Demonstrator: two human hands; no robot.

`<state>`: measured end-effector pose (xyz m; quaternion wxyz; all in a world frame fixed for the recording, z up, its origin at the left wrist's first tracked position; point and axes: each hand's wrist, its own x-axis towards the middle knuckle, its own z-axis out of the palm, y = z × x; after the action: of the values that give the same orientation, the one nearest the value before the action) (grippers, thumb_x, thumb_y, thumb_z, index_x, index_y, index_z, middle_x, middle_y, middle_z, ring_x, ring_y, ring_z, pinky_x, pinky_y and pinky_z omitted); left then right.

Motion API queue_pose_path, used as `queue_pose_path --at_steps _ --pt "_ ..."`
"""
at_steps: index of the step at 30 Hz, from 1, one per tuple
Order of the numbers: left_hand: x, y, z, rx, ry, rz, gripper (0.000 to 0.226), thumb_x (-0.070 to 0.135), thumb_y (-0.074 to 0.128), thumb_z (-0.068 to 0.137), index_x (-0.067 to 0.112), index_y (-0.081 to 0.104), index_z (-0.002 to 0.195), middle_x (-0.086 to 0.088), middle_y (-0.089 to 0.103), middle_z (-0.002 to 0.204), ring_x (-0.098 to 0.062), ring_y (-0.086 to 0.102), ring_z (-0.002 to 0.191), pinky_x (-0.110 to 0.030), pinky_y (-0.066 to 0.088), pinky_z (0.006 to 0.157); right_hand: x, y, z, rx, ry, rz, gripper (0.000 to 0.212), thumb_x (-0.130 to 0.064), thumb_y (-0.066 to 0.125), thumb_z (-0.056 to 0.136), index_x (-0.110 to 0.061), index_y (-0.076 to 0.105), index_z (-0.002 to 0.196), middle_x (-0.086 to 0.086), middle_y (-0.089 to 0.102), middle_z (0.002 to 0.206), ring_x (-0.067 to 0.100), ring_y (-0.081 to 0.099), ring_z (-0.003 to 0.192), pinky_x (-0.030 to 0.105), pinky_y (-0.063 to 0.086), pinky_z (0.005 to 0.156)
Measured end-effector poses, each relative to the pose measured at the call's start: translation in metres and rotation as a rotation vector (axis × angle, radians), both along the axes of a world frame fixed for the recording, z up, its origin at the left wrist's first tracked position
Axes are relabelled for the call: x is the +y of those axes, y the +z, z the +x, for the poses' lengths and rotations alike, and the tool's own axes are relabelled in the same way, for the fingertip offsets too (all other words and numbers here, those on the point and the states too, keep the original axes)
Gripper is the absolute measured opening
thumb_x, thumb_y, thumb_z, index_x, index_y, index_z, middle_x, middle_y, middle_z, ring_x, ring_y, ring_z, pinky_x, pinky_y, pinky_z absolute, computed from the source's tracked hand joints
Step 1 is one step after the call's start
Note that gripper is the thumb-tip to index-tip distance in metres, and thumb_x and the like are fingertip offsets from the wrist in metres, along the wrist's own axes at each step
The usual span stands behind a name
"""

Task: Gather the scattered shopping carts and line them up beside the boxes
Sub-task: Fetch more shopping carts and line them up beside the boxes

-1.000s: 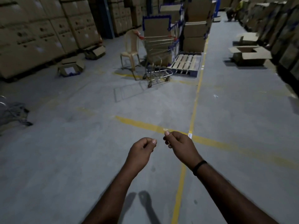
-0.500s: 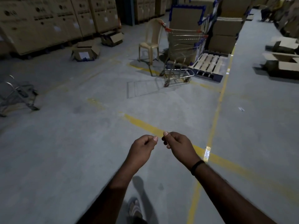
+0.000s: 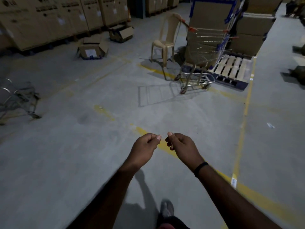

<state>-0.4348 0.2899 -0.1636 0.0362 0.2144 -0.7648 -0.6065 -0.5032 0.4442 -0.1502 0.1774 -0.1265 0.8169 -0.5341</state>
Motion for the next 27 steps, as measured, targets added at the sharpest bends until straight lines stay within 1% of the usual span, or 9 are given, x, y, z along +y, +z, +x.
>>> queue_pose_path --at_steps 3,8,10,12,15,19,21,24,27 --pt "-0.033 -0.013 -0.055 -0.015 0.0 0.032 0.023 0.037 0.059 0.1 0.018 0.07 0.094 -0.001 0.074 0.1 -0.014 0.067 0.089 -0.029 0.047 0.077 -0.028 -0.012 -0.055 -0.012 -0.021 -0.013 0.04 -0.044 0.052 0.101 -0.015 0.074 0.083 -0.001 0.072 0.078 0.008 0.063 0.069 0.026 0.05 0.07" --pt "-0.094 -0.023 -0.161 -0.037 -0.026 -0.001 0.024 0.037 0.058 0.1 0.016 0.07 0.095 -0.003 0.073 0.101 -0.013 0.064 0.084 -0.029 0.047 0.075 -0.084 -0.031 -0.168 -0.086 -0.08 -0.069 0.043 -0.047 0.052 0.101 -0.014 0.073 0.083 0.0 0.071 0.078 0.01 0.062 0.067 0.025 0.047 0.066" --pt "-0.124 -0.02 -0.202 -0.048 -0.02 -0.022 0.031 0.046 0.06 0.096 0.017 0.07 0.093 -0.004 0.073 0.099 -0.014 0.063 0.083 -0.031 0.047 0.076 -0.115 -0.03 -0.212 -0.103 -0.083 -0.085 0.043 -0.048 0.052 0.1 -0.014 0.073 0.083 0.002 0.072 0.079 0.009 0.062 0.066 0.025 0.046 0.066" --pt "-0.155 -0.013 -0.246 -0.027 -0.009 -0.071 0.042 0.057 0.056 0.086 0.017 0.069 0.089 -0.008 0.072 0.095 -0.016 0.063 0.082 -0.033 0.047 0.075 -0.146 -0.027 -0.256 -0.098 -0.065 -0.096 0.043 -0.048 0.052 0.1 -0.014 0.073 0.083 0.004 0.073 0.081 0.011 0.063 0.068 0.026 0.048 0.067" --pt "-0.193 -0.003 -0.313 0.02 0.038 -0.1 0.047 0.059 0.054 0.082 0.015 0.068 0.086 -0.01 0.07 0.092 -0.016 0.062 0.078 -0.032 0.046 0.071 -0.186 -0.017 -0.319 -0.08 -0.025 -0.094 0.043 -0.047 0.053 0.1 -0.013 0.074 0.083 0.001 0.073 0.077 0.012 0.064 0.068 0.025 0.048 0.067" --pt "-0.227 -0.001 -0.388 0.032 0.044 -0.09 0.052 0.066 0.054 0.078 0.016 0.068 0.085 -0.009 0.071 0.09 -0.021 0.063 0.077 -0.033 0.046 0.07 -0.221 -0.006 -0.393 -0.077 -0.032 -0.111 0.043 -0.045 0.053 0.101 -0.011 0.073 0.085 0.005 0.073 0.081 0.01 0.063 0.068 0.016 0.047 0.061" --pt "-0.243 -0.002 -0.426 0.007 0.028 -0.089 0.047 0.062 0.054 0.079 0.018 0.069 0.086 -0.008 0.072 0.091 -0.023 0.065 0.08 -0.033 0.046 0.071 -0.237 -0.004 -0.432 -0.079 -0.054 -0.117 0.043 -0.044 0.053 0.101 -0.009 0.073 0.086 0.007 0.073 0.082 0.01 0.063 0.068 0.013 0.046 0.058" --pt "-0.273 -0.011 -0.488 0.004 -0.001 -0.056 0.045 0.058 0.057 0.083 0.015 0.069 0.088 -0.011 0.072 0.095 -0.017 0.061 0.077 -0.032 0.045 0.07 -0.265 -0.009 -0.489 -0.09 -0.09 -0.122 0.043 -0.044 0.052 0.101 -0.009 0.074 0.087 0.007 0.073 0.083 0.009 0.063 0.067 0.012 0.045 0.057" --pt "-0.311 -0.023 -0.556 -0.008 -0.04 -0.031 0.03 0.039 0.061 0.098 0.011 0.069 0.091 -0.017 0.071 0.098 -0.016 0.059 0.077 -0.031 0.044 0.069 -0.298 -0.018 -0.551 -0.088 -0.127 -0.109 0.043 -0.046 0.052 0.101 -0.011 0.073 0.086 0.006 0.073 0.082 0.008 0.063 0.067 0.014 0.045 0.058"
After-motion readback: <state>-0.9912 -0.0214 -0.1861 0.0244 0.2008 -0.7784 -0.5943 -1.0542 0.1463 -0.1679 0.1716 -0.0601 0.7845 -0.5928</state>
